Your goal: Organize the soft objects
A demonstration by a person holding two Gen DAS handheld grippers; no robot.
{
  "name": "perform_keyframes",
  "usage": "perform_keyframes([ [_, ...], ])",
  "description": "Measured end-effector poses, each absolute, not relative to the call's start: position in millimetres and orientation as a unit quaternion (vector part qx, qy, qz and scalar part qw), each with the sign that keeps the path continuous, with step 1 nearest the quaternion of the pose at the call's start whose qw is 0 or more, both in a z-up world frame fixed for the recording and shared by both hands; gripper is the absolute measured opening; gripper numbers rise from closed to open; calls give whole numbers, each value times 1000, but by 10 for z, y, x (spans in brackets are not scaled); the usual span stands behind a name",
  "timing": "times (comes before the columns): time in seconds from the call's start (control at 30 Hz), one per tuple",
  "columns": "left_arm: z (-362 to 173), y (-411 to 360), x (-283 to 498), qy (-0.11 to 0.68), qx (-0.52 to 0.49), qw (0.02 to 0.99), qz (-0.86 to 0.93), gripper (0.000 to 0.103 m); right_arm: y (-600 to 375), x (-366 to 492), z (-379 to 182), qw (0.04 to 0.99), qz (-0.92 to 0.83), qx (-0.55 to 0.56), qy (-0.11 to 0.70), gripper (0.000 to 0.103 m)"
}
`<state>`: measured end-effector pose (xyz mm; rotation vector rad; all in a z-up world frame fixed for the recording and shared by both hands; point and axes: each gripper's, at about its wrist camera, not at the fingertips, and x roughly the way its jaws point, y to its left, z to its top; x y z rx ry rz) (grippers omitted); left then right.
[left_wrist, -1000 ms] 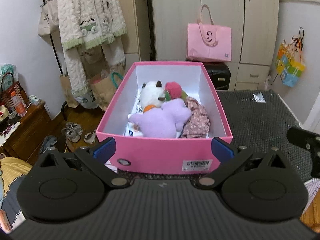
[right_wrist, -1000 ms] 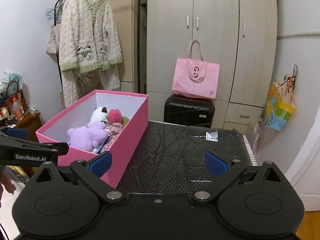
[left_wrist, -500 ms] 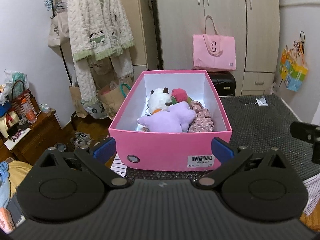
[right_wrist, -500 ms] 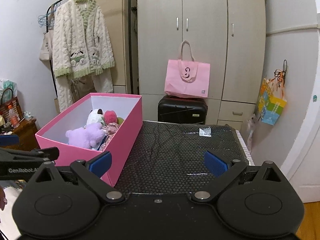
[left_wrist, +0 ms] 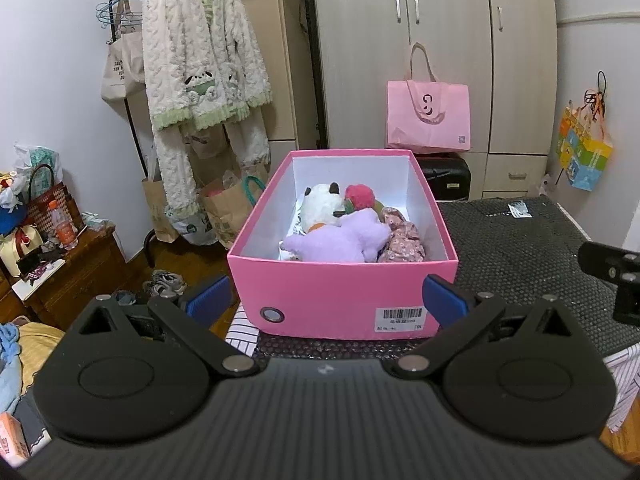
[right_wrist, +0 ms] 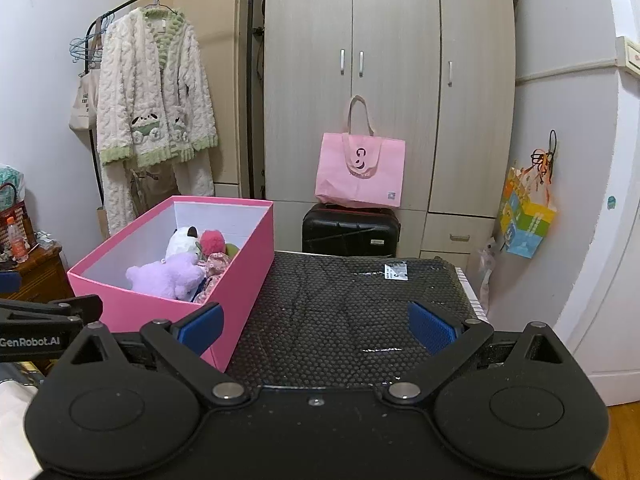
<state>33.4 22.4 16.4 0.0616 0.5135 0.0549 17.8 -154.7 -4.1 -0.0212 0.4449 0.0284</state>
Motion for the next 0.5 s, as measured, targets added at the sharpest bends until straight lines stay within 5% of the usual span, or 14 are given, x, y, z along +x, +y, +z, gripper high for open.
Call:
perform_keyframes([
  [0.5,78,256,362,241,13,970,29,103,-1545,159,-68,976,-1,-15,218,101],
])
